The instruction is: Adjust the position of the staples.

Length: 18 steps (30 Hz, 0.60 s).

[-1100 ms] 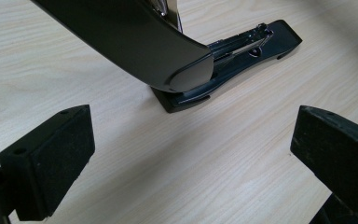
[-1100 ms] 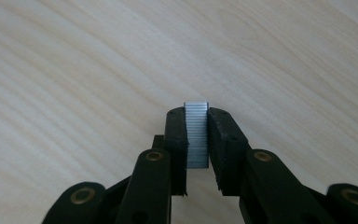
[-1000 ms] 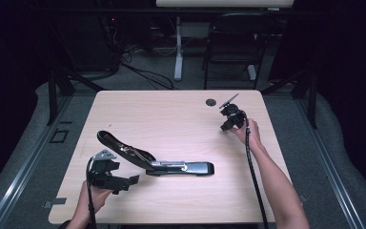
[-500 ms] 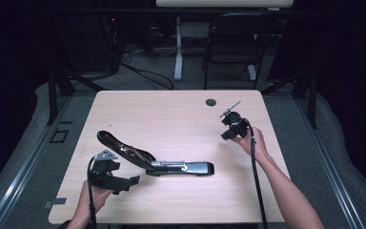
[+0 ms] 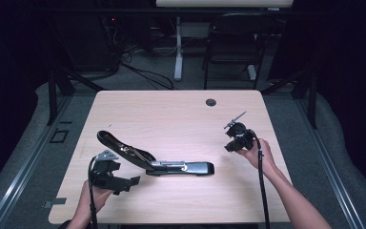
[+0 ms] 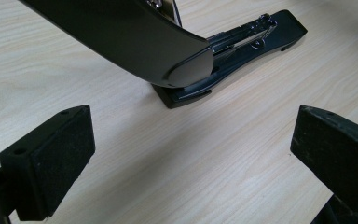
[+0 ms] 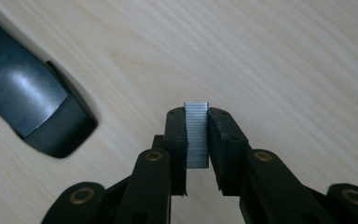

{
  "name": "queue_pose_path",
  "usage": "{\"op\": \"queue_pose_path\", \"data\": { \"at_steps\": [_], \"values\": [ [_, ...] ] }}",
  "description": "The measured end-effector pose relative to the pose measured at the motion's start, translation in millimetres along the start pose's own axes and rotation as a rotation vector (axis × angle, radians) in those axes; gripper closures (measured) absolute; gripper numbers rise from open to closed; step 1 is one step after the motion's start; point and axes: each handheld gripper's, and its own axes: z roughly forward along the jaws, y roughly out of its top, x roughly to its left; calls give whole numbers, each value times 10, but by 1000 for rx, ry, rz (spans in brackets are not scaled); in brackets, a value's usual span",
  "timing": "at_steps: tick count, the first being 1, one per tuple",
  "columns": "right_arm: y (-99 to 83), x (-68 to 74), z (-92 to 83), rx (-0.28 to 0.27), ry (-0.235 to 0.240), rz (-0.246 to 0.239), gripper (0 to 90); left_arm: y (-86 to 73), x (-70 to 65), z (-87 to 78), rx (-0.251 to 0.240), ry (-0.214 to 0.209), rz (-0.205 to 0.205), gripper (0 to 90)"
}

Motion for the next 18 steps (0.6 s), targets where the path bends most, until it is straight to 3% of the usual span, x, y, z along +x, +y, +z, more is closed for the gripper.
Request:
{"op": "queue_pose_path", "data": {
  "at_steps": [2, 7, 13, 18],
  "values": [
    [-67, 65, 12, -24, 12, 22, 781, -1, -5, 2, -1, 1, -1, 0],
    [-210, 153, -2, 19, 20, 8, 781, 0, -8, 5, 8, 7, 5, 0],
    [-311, 243, 15, 6, 49, 35, 780, 1, -17, 4, 11, 9, 16, 0],
    [-370, 330, 108, 55, 45, 29, 779, -7, -13, -10, 9, 9, 13, 0]
  ]
}}
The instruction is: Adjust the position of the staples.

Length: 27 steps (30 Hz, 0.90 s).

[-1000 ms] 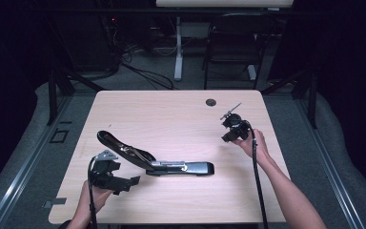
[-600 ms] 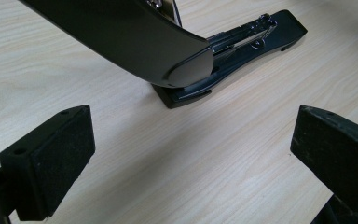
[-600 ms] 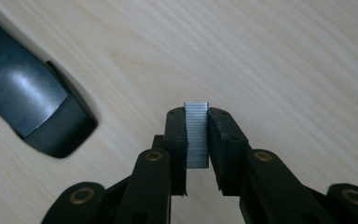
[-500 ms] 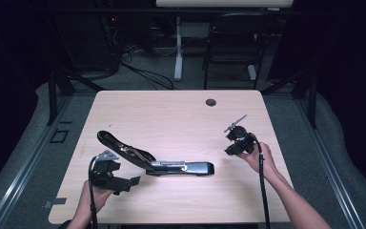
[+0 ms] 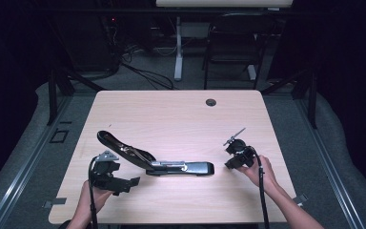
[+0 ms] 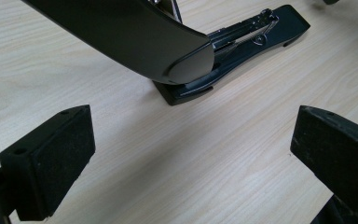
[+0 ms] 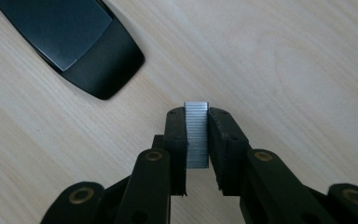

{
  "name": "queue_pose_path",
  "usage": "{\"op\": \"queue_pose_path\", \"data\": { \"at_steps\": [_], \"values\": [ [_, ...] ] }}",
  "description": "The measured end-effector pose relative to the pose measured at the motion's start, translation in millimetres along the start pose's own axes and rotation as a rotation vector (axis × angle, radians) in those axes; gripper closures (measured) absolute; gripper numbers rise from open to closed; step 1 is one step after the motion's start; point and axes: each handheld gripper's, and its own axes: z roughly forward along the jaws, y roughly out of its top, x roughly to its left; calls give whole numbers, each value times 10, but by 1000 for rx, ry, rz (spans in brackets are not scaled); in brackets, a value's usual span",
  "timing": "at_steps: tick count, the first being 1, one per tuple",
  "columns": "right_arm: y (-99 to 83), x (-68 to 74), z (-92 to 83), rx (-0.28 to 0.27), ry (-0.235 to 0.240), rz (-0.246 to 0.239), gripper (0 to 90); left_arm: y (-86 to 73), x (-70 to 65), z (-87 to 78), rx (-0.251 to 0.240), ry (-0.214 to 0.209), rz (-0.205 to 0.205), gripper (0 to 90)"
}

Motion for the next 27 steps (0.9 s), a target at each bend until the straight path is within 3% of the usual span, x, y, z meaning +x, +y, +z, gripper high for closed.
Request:
{"op": "queue_pose_path", "data": {
  "at_steps": [5, 14, 23, 27],
  "values": [
    [-33, 55, 45, 22, -24, 6, 779, 1, -17, 20, 7, 1, 6, 0],
    [-33, 75, 80, 68, -25, -17, 778, -2, -20, 19, 12, 0, 9, 0],
    [-2, 80, 11, 18, -35, -30, 664, 8, -25, 29, 18, -2, 17, 0],
    [42, 31, 34, 34, -13, -83, 669, 17, -32, 48, 25, -2, 26, 0]
  ]
}}
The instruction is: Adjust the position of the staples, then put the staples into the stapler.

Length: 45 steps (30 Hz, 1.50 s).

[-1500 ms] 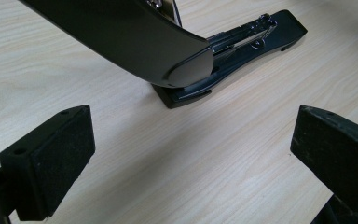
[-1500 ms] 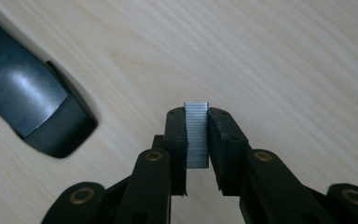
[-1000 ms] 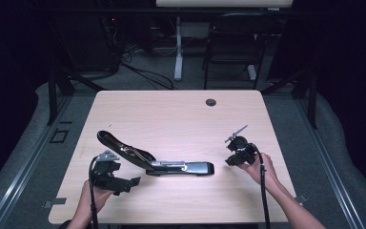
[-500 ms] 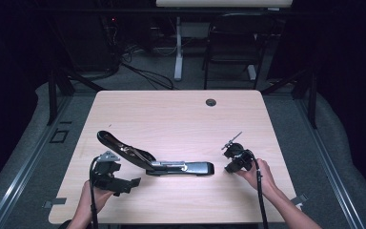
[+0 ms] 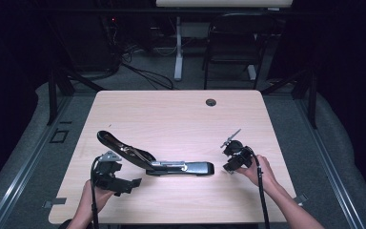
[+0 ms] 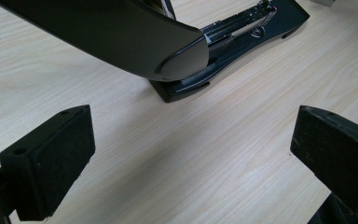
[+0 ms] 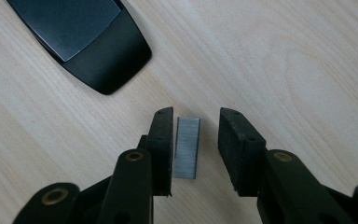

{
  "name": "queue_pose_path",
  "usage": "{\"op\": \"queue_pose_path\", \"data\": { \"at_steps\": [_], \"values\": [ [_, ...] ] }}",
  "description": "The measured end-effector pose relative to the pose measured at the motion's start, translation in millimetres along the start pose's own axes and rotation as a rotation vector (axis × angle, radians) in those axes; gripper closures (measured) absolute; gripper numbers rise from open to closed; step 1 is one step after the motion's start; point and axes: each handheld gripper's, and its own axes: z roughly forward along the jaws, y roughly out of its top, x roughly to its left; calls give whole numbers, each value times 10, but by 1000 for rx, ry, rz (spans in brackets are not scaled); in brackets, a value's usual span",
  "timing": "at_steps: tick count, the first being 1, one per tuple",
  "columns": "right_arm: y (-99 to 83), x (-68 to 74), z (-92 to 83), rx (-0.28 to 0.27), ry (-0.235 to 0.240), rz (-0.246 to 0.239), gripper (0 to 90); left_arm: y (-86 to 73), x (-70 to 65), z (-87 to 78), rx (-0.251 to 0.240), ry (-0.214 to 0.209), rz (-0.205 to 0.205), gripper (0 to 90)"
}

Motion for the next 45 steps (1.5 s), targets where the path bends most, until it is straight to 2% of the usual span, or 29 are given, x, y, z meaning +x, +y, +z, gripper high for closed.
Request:
{"op": "queue_pose_path", "data": {
  "at_steps": [3, 6, 11, 15, 17, 22, 26, 31, 32, 33, 34, 35, 38, 40, 45],
  "values": [
    [7, -26, 28, 0, 22, 5, 675, -4, 1, -2, 5, 2, 3, 0],
    [21, -29, 49, 19, 42, -10, 689, -1, 5, 0, 8, 3, 5, 0],
    [43, -18, 60, 20, 36, -14, 706, 0, -12, 6, 11, -1, 11, 0],
    [43, -22, 75, 12, 35, 1, 715, -1, -13, 9, 14, -1, 12, 0],
    [49, -34, 85, 32, 35, -3, 736, 3, -9, 10, 13, -3, 12, 0],
    [46, -36, 104, 31, 26, 14, 757, 7, -13, 4, 5, -5, 12, 0],
    [40, -42, 107, 22, 35, 30, 753, 3, -11, 8, 11, -5, 15, 0],
    [24, -61, 73, -5, 35, 85, 734, 3, -14, 8, 11, -5, 16, 0],
    [22, -63, 67, -4, 43, 94, 735, 2, -16, 8, 11, -5, 15, 0],
    [19, -67, 62, 6, 33, 98, 734, 3, -18, 6, 10, -4, 14, 0],
    [6, -54, 84, -27, 41, 130, 734, 3, -18, 6, 10, -4, 14, 0],
    [4, -55, 85, -29, 44, 144, 740, 6, -18, 5, 7, -5, 16, 0],
    [4, -72, 74, -14, 45, 141, 753, 5, -17, 5, 12, -5, 17, 0],
    [12, -89, 65, 17, 42, 130, 774, 5, -19, 5, 14, -5, 18, 0],
    [14, -86, 65, 18, 36, 132, 781, 5, -19, 6, 16, -6, 18, 0]
  ]
}}
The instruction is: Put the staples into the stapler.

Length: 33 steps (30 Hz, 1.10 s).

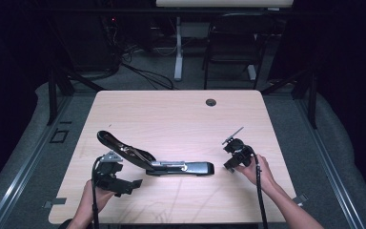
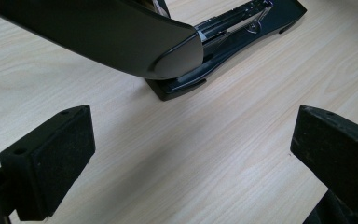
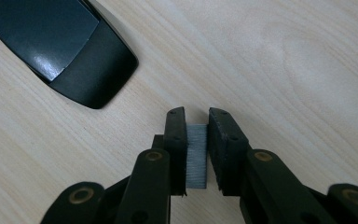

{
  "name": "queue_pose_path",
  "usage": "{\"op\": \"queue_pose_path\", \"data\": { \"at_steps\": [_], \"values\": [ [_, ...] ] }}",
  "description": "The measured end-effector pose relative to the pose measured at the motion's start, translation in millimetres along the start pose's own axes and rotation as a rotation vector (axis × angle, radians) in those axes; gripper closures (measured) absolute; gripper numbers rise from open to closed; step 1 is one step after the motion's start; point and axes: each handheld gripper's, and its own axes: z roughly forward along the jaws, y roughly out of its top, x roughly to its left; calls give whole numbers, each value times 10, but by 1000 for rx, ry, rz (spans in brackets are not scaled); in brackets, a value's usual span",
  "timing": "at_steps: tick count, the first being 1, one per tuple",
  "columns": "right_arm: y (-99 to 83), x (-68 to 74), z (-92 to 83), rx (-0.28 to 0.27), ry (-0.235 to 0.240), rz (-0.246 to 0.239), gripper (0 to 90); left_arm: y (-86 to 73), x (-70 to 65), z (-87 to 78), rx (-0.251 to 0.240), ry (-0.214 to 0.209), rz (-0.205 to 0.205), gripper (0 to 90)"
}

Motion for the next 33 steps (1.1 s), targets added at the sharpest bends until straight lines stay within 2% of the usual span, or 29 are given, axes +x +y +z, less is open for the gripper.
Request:
{"op": "queue_pose_path", "data": {
  "at_steps": [5, 6, 7, 8, 10, 12, 14, 15, 16, 18, 22, 24, 26, 27, 29, 31, 33],
  "values": [
    [-1, 12, -19, -16, 12, 4, 783, 0, 0, 1, 1, 0, 1, 0],
    [6, 1, -52, -10, 10, -17, 783, 0, -1, 2, 1, 0, 1, 0],
    [6, 1, -52, -10, 10, -17, 783, 0, -1, 1, 1, 1, 1, 0],
    [-1, 20, -57, -46, 14, 6, 783, 0, -1, 1, 0, 1, 0, 0],
    [14, 9, -93, -35, 32, -12, 783, 0, 3, 0, -1, 1, 0, 0],
    [17, 2, -114, -44, 20, -19, 783, 0, 2, -1, -2, 2, 0, 0],
    [16, 13, -115, -61, 29, -4, 784, 0, 2, -1, -2, 1, -1, 0],
    [23, 7, -131, -57, 37, -24, 784, 0, 1, -1, -4, 1, -2, 0],
    [25, 14, -144, -64, 24, -33, 784, -1, 3, -4, -13, -5, -10, 0],
    [29, 32, -151, -76, 37, -33, 784, 0, 9, -11, -14, -6, -12, 0],
    [40, 65, -165, -100, 34, -52, 784, -1, 12, -12, -19, -6, -14, 0],
    [58, 73, -186, -91, 32, -68, 784, 0, 12, -14, -25, -3, -14, 0],
    [59, 84, -182, -109, 34, -64, 784, 1, 14, -15, -27, -1, -12, 0],
    [77, 91, -202, -103, 33, -86, 783, 1, 17, -17, -28, 2, -13, 0],
    [78, 108, -196, -119, 41, -76, 783, -2, 27, -27, -37, 9, -27, 0],
    [96, 121, -203, -105, 37, -102, 784, 8, 44, -80, -79, 24, -51, 0],
    [97, 142, -185, -122, 49, -91, 784, 20, 49, -117, -116, 51, -69, 0]
  ]
}}
